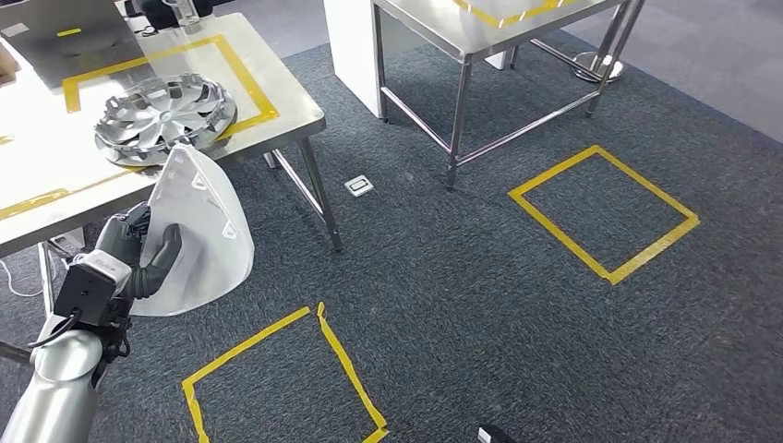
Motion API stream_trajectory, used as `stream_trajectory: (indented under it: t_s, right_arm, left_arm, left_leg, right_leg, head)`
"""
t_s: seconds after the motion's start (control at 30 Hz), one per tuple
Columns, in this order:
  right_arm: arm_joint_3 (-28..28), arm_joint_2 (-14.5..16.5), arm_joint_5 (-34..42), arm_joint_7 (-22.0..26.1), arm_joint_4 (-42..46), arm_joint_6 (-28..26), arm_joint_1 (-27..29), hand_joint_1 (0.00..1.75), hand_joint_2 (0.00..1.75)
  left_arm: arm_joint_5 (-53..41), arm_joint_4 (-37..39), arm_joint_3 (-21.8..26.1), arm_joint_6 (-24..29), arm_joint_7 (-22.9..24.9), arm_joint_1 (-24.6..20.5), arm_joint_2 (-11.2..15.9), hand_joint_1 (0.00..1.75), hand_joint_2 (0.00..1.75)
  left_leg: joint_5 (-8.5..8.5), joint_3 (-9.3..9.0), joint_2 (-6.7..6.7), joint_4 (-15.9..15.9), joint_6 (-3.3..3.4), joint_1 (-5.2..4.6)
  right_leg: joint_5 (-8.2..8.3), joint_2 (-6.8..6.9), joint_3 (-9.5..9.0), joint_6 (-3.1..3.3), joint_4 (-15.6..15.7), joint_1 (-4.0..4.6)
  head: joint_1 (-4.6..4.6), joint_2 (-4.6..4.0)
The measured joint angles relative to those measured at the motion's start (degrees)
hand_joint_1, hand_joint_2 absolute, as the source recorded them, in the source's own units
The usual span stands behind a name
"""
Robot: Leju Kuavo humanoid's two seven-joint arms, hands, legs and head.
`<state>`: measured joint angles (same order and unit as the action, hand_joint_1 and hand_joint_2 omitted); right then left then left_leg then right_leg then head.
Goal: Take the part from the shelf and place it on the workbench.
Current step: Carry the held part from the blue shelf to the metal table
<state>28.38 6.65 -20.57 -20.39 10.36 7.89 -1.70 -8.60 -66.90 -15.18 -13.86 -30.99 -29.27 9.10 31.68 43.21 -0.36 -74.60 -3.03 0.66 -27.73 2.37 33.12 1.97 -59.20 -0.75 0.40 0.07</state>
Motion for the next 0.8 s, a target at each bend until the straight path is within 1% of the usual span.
stream_trajectory:
  t_s: [0.03,0.07,0.1,0.13,0.17,0.2,0.23,0.27,0.3,0.33,0.37,0.4,0.43,0.47,0.5,0.53,0.57,0.6,0.63,0.67,0.7,0.73,0.77,0.8]
  right_arm:
    - [0.06,0.01,0.05,-0.01,0.00,0.00,-0.01,0.00,0.00]
    - [0.09,0.01,0.07,-0.01,0.00,0.01,-0.05,0.00,0.00]
    - [0.10,0.02,0.08,0.00,0.00,0.01,-0.09,0.00,0.00]
    - [0.12,0.03,0.10,0.02,0.00,0.01,-0.12,0.00,0.00]
    - [0.13,0.04,0.12,0.03,0.00,0.01,-0.14,0.00,0.00]
    - [0.14,0.05,0.14,0.03,0.00,0.01,-0.16,0.00,0.00]
    - [0.14,0.06,0.15,0.02,0.00,0.01,-0.17,0.00,0.00]
    - [0.14,0.06,0.15,-0.01,0.00,-0.01,-0.20,0.00,0.00]
    - [0.15,0.05,0.15,-0.03,0.00,-0.03,-0.23,0.00,0.00]
    - [0.16,0.05,0.16,0.00,0.00,-0.05,-0.26,0.00,0.00]
    - [0.18,0.05,0.17,0.14,0.00,-0.08,-0.25,0.00,0.00]
    - [0.22,0.05,0.20,0.29,0.00,-0.10,-0.19,0.00,0.00]
    - [0.30,0.06,0.22,0.44,0.00,-0.15,-0.08,0.00,0.00]
    - [0.41,0.06,0.26,0.50,0.00,-0.21,0.02,0.00,0.00]
    - [0.55,0.06,0.30,0.45,0.00,-0.33,0.08,0.00,0.00]
    - [0.73,0.06,0.34,0.40,0.00,-0.45,0.10,0.00,0.00]
    - [0.89,0.05,0.42,0.38,0.00,-0.56,0.08,0.00,0.00]
    - [1.01,0.05,0.49,0.38,0.00,-0.66,0.06,0.00,0.00]
    - [1.10,0.05,0.57,0.43,0.00,-0.68,0.06,0.00,0.00]
    - [1.14,0.05,0.65,0.60,0.00,-0.68,0.05,0.00,0.00]
    - [1.17,0.05,0.69,0.75,0.00,-0.67,0.05,0.00,0.00]
    - [1.20,0.06,0.73,0.87,0.00,-0.66,0.04,0.00,0.00]
    - [1.22,0.07,0.74,0.94,0.00,-0.65,0.00,0.00,0.00]
    - [1.24,0.10,0.74,0.90,0.00,-0.65,-0.07,0.00,0.00]
  left_arm:
    - [-0.01,0.04,-0.01,0.00,0.08,-0.04,-0.01,1.75,1.75]
    - [-0.01,0.05,-0.01,0.00,0.11,-0.13,-0.01,1.75,1.75]
    - [-0.01,0.04,-0.01,0.00,0.10,-0.29,-0.02,1.75,1.75]
    - [-0.01,0.02,-0.01,0.00,0.10,-0.49,-0.04,1.75,1.75]
    - [-0.01,-0.02,-0.01,0.00,0.08,-0.68,-0.07,1.75,1.75]
    - [-0.01,-0.03,-0.01,0.00,0.06,-0.80,-0.09,1.75,1.75]
    - [-0.01,-0.03,-0.01,0.00,0.04,-0.85,-0.08,1.75,1.75]
    - [-0.01,-0.03,0.01,0.00,0.02,-0.83,-0.03,1.75,1.75]
    - [-0.02,-0.03,0.01,0.00,-0.03,-0.85,-0.01,1.75,1.75]
    - [-0.04,-0.03,0.02,0.00,-0.07,-0.94,0.01,1.75,1.75]
    - [-0.05,-0.01,0.02,0.00,-0.12,-1.06,-0.01,1.75,1.75]
    - [-0.08,0.05,0.01,-0.02,-0.19,-1.17,-0.10,1.75,1.75]
    - [-0.09,0.16,0.01,-0.07,-0.21,-1.22,-0.16,1.75,1.75]
    - [-0.09,0.29,0.01,-0.11,-0.26,-1.22,-0.24,1.75,1.75]
    - [-0.10,0.44,0.01,-0.17,-0.31,-1.20,-0.32,1.75,1.75]
    - [-0.11,0.58,0.01,-0.21,-0.34,-1.20,-0.34,1.75,1.75]
    - [-0.11,0.71,0.00,-0.21,-0.37,-1.24,-0.37,1.75,1.75]
    - [-0.12,0.80,0.00,-0.22,-0.39,-1.33,-0.42,1.75,1.75]
    - [-0.12,0.88,0.01,-0.22,-0.42,-1.51,-0.50,1.75,1.75]
    - [-0.13,0.96,0.00,-0.22,-0.43,-1.70,-0.64,1.75,1.75]
    - [-0.14,1.05,0.00,-0.22,-0.45,-1.87,-0.76,1.75,1.75]
    - [-0.16,1.17,-0.01,-0.22,-0.48,-2.00,-0.85,1.75,1.75]
    - [-0.21,1.30,-0.03,-0.22,-0.50,-2.05,-0.90,1.75,1.75]
    - [-0.28,1.42,-0.06,-0.22,-0.52,-2.04,-0.89,1.75,1.75]
  left_leg:
    - [-1.07,-0.87,0.19,1.27,0.05,-0.01]
    - [-2.83,-2.81,0.73,4.56,0.20,-0.05]
    - [-4.30,-5.14,2.20,8.76,0.49,-0.23]
    - [-5.37,-7.14,3.57,12.36,0.98,-0.49]
    - [-5.84,-8.34,4.55,14.62,1.50,-0.76]
    - [-5.82,-8.72,5.02,15.57,1.99,-0.99]
    - [-5.94,-8.64,4.34,15.62,2.42,-1.11]
    - [-6.13,-8.57,3.53,15.75,2.77,-1.03]
    - [-6.36,-8.54,2.83,15.96,3.09,-0.89]
    - [-6.58,-8.53,2.15,16.17,3.40,-0.71]
    - [-6.80,-8.53,1.49,16.37,3.68,-0.50]
    - [-6.91,-8.41,0.82,16.41,3.83,-0.40]
    - [-6.97,-8.29,0.10,16.40,3.94,-0.35]
    - [-7.03,-8.17,-0.72,16.35,3.99,-0.32]
    - [-7.06,-8.08,-1.56,16.27,3.98,-0.31]
    - [-7.08,-8.04,-2.39,16.15,3.92,-0.27]
    - [-7.08,-8.02,-3.21,15.99,3.81,-0.21]
    - [-7.05,-7.96,-3.96,15.79,3.63,-0.13]
    - [-7.02,-7.77,-4.73,15.52,3.30,-0.13]
    - [-7.07,-7.51,-5.45,15.34,2.89,-0.10]
    - [-7.19,-7.23,-6.16,15.30,2.44,-0.08]
    - [-7.42,-7.00,-6.87,15.42,1.95,-0.03]
    - [-7.69,-6.85,-7.52,15.66,1.51,0.08]
    - [-7.81,-6.70,-7.61,15.76,1.21,0.16]
  right_leg:
    - [-0.07,0.80,-0.04,-0.01,-0.03,0.03]
    - [-0.17,1.55,-0.15,-0.08,-0.05,0.06]
    - [-0.29,2.23,-0.31,-0.21,-0.06,0.15]
    - [-0.44,2.88,-0.44,-0.42,-0.11,0.34]
    - [-0.54,3.45,-0.56,-0.66,-0.12,0.52]
    - [-0.61,4.03,-0.65,-0.90,-0.11,0.70]
    - [-0.63,4.67,-0.73,-1.17,-0.05,0.82]
    - [-0.72,5.10,-0.80,-1.48,-0.01,0.81]
    - [-1.08,4.52,-0.79,-1.84,-0.32,0.70]
    - [-1.85,3.25,-0.45,-2.18,-1.28,0.59]
    - [-3.23,1.46,0.50,-2.50,-3.47,0.43]
    - [-5.01,-0.38,2.04,-2.72,-6.85,0.28]
    - [-6.72,-1.36,3.91,-2.86,-10.66,0.24]
    - [-7.83,-1.83,5.63,-2.95,-14.02,0.18]
    - [-7.87,-1.98,6.59,-2.99,-15.68,0.14]
    - [-6.78,-2.08,6.47,-2.98,-15.11,0.09]
    - [-4.87,-2.37,5.37,-2.96,-12.53,-0.01]
    - [-2.77,-3.37,3.62,-2.94,-8.61,-0.20]
    - [-1.35,-4.85,1.97,-2.95,-4.96,-0.37]
    - [-0.51,-6.01,0.84,-2.90,-2.34,-0.51]
    - [-0.32,-6.85,0.31,-2.78,-0.99,-0.52]
    - [-0.45,-6.82,0.26,-2.55,-0.80,-0.39]
    - [-0.28,-6.11,0.27,-2.16,-0.72,-0.40]
    - [-0.10,-5.48,0.20,-1.77,-0.53,-0.41]
  head:
    - [-0.01,0.00]
    - [-0.01,0.00]
    - [-0.01,0.00]
    - [0.01,0.00]
    - [0.05,0.00]
    - [0.08,0.00]
    - [0.11,0.00]
    - [0.14,0.00]
    - [0.17,0.00]
    - [0.25,0.00]
    - [0.40,0.00]
    - [0.55,0.00]
    - [0.67,0.00]
    - [0.77,0.00]
    - [0.80,0.00]
    - [0.82,0.00]
    - [0.85,0.00]
    - [0.86,0.00]
    - [0.86,0.00]
    - [0.87,0.00]
    - [0.85,0.00]
    - [0.85,0.00]
    - [0.85,0.00]
    - [0.85,0.00]
